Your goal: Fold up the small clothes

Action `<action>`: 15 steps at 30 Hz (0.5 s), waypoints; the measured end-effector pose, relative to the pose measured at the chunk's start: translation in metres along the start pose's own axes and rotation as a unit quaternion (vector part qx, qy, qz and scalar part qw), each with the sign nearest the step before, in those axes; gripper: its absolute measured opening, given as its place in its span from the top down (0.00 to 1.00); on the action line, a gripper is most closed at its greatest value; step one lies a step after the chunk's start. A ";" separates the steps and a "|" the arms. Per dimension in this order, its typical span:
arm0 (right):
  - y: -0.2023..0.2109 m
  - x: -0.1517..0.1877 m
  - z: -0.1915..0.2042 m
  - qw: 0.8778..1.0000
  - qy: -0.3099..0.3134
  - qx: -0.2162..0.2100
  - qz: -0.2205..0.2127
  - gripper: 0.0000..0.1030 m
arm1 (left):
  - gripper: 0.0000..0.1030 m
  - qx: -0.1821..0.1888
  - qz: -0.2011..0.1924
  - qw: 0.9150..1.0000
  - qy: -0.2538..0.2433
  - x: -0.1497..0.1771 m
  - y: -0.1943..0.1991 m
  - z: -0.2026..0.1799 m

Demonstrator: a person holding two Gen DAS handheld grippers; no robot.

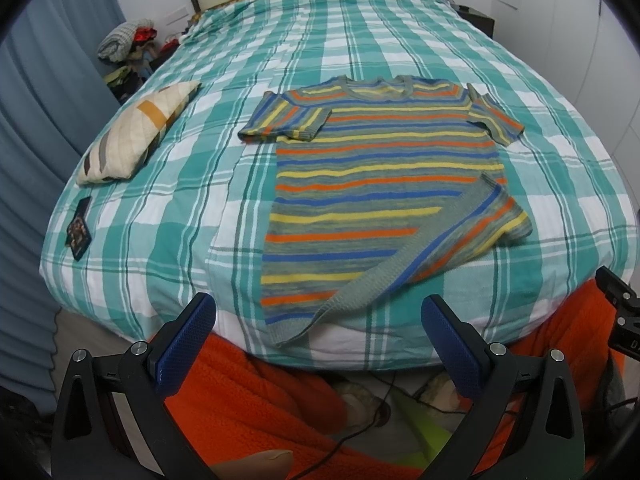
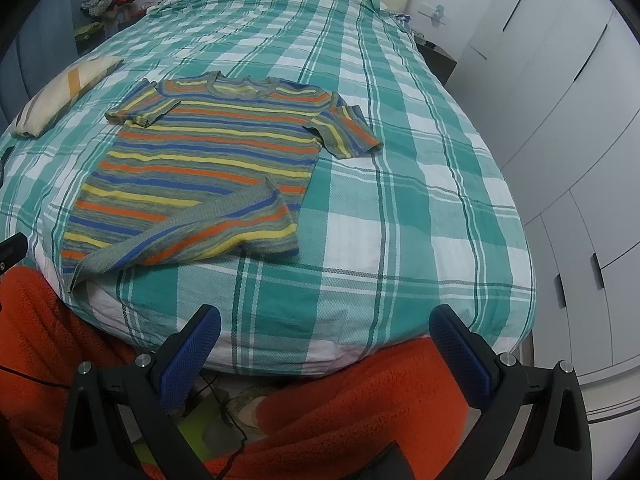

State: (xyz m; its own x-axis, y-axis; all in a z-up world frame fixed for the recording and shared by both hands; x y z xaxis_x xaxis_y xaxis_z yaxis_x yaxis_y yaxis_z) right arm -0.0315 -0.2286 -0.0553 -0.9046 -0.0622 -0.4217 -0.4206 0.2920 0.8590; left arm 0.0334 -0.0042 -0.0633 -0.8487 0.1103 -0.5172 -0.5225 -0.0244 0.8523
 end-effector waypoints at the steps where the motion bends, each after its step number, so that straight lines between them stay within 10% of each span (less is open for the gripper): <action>1: 0.000 0.000 0.000 1.000 0.000 0.000 0.000 0.00 | 0.00 0.000 0.000 1.000 0.000 0.000 0.000 0.000; 15: 0.000 0.000 -0.001 1.000 0.001 -0.006 -0.001 0.00 | 0.00 -0.005 -0.001 1.000 0.001 -0.001 0.000 0.000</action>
State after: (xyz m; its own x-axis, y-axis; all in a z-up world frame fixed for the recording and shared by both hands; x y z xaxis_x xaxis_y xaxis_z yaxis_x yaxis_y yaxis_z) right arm -0.0310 -0.2298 -0.0552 -0.9035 -0.0643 -0.4238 -0.4240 0.2800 0.8613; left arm 0.0348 -0.0040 -0.0627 -0.8479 0.1074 -0.5192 -0.5251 -0.0341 0.8504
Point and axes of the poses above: each gripper's, at about its wrist camera, not at the fingertips, and y roughly against the way its jaws point, z to its left, x to its underside, the point moved 4 cm from there along -y, roughly the way its jaws point, and after that the axes turned 7 degrees about y, right-handed, at the moved point
